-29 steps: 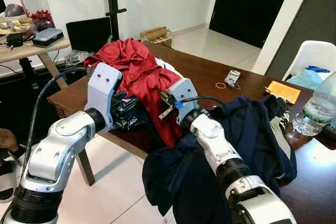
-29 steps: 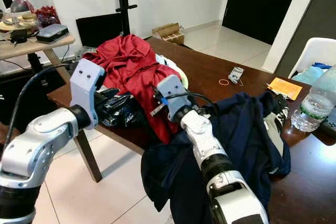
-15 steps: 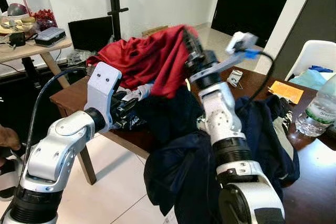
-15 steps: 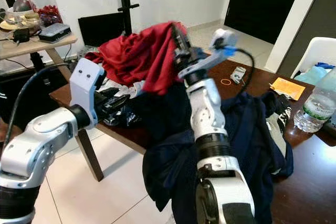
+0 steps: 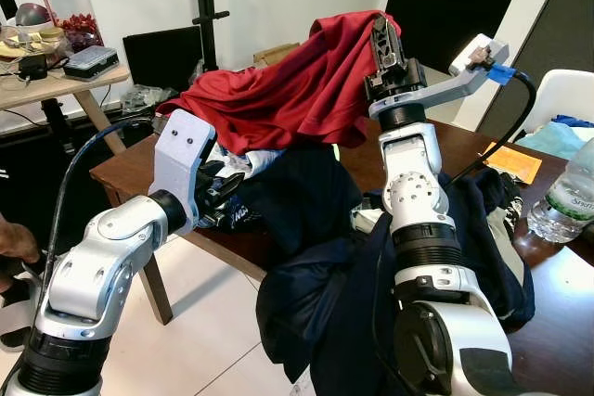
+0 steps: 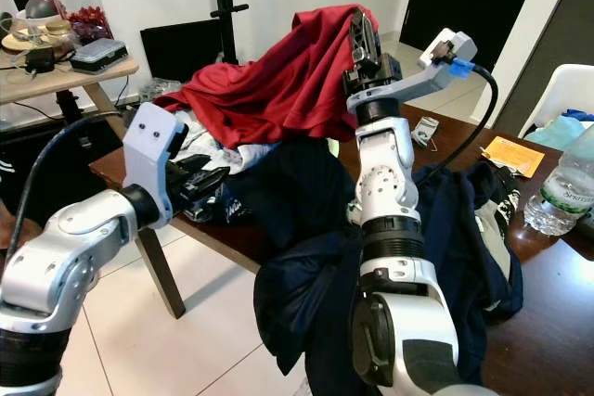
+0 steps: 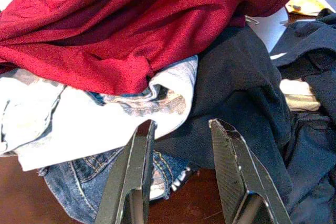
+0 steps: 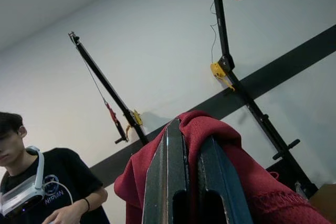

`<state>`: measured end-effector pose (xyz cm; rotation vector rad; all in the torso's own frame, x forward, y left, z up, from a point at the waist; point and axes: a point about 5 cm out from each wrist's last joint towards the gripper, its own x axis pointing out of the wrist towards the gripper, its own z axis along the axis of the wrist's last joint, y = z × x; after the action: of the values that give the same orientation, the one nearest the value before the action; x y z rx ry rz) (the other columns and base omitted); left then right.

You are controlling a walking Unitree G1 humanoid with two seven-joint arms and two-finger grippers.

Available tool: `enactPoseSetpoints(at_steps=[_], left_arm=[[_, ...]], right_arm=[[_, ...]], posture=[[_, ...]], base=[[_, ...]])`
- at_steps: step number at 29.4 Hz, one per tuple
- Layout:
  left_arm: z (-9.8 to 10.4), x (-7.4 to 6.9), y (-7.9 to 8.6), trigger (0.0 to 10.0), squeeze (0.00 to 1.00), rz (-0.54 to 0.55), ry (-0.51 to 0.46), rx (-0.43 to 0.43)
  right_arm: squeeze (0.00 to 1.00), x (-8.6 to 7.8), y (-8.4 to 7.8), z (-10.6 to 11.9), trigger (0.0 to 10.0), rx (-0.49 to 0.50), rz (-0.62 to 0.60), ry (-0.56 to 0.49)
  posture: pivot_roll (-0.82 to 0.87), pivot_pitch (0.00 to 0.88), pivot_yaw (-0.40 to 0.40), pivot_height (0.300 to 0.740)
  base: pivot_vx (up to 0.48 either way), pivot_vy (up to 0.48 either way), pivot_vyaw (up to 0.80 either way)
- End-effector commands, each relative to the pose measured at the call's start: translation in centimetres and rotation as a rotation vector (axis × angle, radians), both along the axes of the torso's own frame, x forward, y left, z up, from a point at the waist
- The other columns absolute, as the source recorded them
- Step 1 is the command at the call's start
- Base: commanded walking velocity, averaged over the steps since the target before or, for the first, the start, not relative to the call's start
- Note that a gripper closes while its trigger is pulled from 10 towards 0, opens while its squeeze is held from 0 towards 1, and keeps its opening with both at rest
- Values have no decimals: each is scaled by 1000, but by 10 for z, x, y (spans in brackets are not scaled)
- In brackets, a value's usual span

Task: Hang hanger

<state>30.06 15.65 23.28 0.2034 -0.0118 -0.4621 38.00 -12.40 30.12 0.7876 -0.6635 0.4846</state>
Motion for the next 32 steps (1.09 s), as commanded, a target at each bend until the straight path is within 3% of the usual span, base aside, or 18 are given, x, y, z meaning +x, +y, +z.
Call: enactPoseSetpoints(at_steps=[1, 14, 32], left_arm=[[6, 0, 0, 10000, 0, -10, -30, 18], [5, -2, 0, 10000, 0, -21, -33, 26], [5, -1, -2, 10000, 0, -28, -34, 34]], right_arm=[[0, -2, 0, 2, 10000, -5, 15, -8], [0, -9, 3, 14, 10000, 54, 118, -60], [0, -29, 10, 50, 10000, 55, 238, -211]], posture=[[208, 0, -50, 740], [209, 0, -47, 740], [209, 0, -48, 740]], base=[[0, 0, -800], [0, 0, -800], [0, 0, -800]])
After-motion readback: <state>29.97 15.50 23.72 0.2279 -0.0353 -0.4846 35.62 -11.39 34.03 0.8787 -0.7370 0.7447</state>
